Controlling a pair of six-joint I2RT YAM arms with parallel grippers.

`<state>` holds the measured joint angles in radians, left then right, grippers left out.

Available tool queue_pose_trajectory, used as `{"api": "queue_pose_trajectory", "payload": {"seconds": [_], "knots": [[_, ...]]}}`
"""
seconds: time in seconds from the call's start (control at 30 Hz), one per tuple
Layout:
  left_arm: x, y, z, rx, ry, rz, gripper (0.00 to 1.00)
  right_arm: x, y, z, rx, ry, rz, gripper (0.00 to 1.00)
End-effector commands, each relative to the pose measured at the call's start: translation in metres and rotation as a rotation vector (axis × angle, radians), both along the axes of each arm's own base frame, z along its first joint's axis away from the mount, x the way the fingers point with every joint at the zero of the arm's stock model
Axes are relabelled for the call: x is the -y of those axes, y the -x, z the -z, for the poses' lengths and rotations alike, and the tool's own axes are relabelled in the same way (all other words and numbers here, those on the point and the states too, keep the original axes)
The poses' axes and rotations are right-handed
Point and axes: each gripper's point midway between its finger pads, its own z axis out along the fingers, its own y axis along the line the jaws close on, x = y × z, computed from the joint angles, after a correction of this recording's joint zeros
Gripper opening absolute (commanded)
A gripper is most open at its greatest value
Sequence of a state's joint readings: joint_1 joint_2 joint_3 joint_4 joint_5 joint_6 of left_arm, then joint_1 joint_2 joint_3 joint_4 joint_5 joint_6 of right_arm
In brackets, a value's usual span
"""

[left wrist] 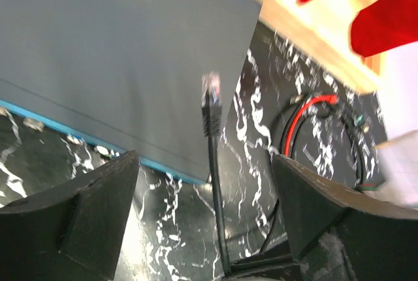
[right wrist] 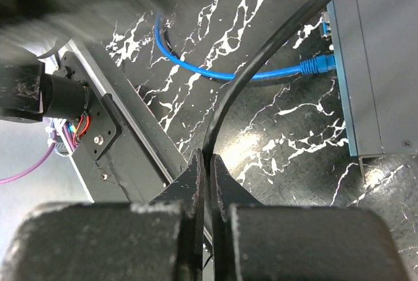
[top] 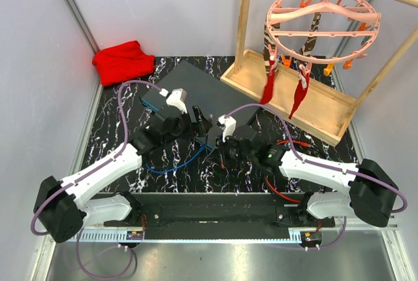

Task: Insert the plug into the switch port
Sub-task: Pick up the connector from the center of the board.

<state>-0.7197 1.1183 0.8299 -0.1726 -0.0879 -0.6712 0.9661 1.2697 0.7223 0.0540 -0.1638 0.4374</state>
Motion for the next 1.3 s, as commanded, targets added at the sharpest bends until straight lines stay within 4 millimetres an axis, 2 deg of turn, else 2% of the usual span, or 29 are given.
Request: {"api": "queue_pose_trajectory", "payload": {"seconds": [0.0, 0.07, 0.2, 0.23, 0.27, 0.3, 0.33, 0.37, 0.4, 0.43, 0.47, 0.5, 0.53, 0.57, 0.63, 0.7, 0.73, 0.87, 0.9, 1.07, 1.2, 1.27], "knots": [[0.017, 0.011, 0.017, -0.078, 0.051, 0.081, 0.80, -0.010, 0.000, -0.021, 0.066, -0.066, -0.039, 0.00], [0.022, 0.015, 0.026, -0.111, 0.052, 0.110, 0.68, -0.010, 0.001, -0.018, 0.056, -0.061, -0.038, 0.00], [0.029, 0.018, 0.031, -0.122, 0.054, 0.150, 0.42, -0.008, 0.001, -0.013, 0.037, -0.044, -0.025, 0.00], [0.028, 0.018, 0.030, -0.112, 0.050, 0.154, 0.33, -0.006, 0.000, -0.011, 0.032, -0.037, -0.015, 0.00], [0.027, 0.018, 0.029, -0.104, 0.044, 0.153, 0.16, -0.004, 0.000, -0.008, 0.017, -0.019, -0.008, 0.01], [0.025, 0.017, 0.027, -0.092, 0.039, 0.149, 0.05, -0.002, 0.001, -0.005, 0.005, -0.007, -0.002, 0.05], [0.020, 0.016, 0.023, -0.061, 0.029, 0.138, 0.00, 0.000, 0.000, -0.005, -0.006, -0.002, 0.022, 0.12], [0.016, 0.015, 0.021, -0.049, 0.015, 0.129, 0.00, 0.004, 0.000, -0.002, -0.020, 0.013, 0.040, 0.30], [0.010, 0.012, 0.020, -0.029, -0.004, 0.105, 0.00, 0.012, 0.002, 0.005, -0.043, 0.043, 0.059, 0.39], [0.006, 0.013, 0.014, 0.000, -0.019, 0.107, 0.00, 0.017, -0.002, 0.002, -0.050, 0.037, 0.111, 0.48], [0.000, 0.011, 0.014, 0.009, -0.039, 0.088, 0.00, 0.027, 0.000, 0.011, -0.077, 0.066, 0.141, 0.54], [-0.004, 0.009, 0.011, 0.026, -0.051, 0.072, 0.00, 0.037, -0.008, 0.014, -0.098, 0.071, 0.194, 0.62], [-0.007, 0.010, 0.007, 0.046, -0.060, 0.073, 0.00, 0.046, -0.013, 0.013, -0.125, 0.062, 0.253, 0.65], [-0.009, 0.011, 0.007, 0.049, -0.067, 0.073, 0.00, 0.059, -0.013, 0.023, -0.163, 0.099, 0.298, 0.66], [-0.011, 0.012, 0.004, 0.061, -0.065, 0.079, 0.00, 0.084, -0.029, 0.029, -0.200, 0.120, 0.450, 0.67], [-0.011, 0.014, 0.003, 0.062, -0.061, 0.084, 0.00, 0.104, -0.031, 0.043, -0.246, 0.168, 0.531, 0.68], [-0.012, 0.015, 0.003, 0.061, -0.062, 0.084, 0.00, 0.114, -0.035, 0.051, -0.282, 0.178, 0.578, 0.72], [-0.015, 0.017, 0.002, 0.065, -0.061, 0.084, 0.00, 0.136, -0.042, 0.078, -0.372, 0.232, 0.661, 0.79], [-0.015, 0.018, 0.000, 0.067, -0.057, 0.088, 0.00, 0.137, -0.041, 0.088, -0.407, 0.255, 0.667, 0.80], [-0.019, 0.021, -0.002, 0.072, -0.064, 0.087, 0.00, 0.152, -0.048, 0.112, -0.504, 0.301, 0.738, 0.86], [-0.032, 0.022, -0.015, 0.107, -0.092, 0.062, 0.00, 0.171, -0.049, 0.127, -0.595, 0.302, 0.842, 0.90], [-0.043, 0.023, -0.017, 0.111, -0.122, 0.041, 0.00, 0.188, -0.050, 0.133, -0.623, 0.296, 0.906, 0.93]]}}
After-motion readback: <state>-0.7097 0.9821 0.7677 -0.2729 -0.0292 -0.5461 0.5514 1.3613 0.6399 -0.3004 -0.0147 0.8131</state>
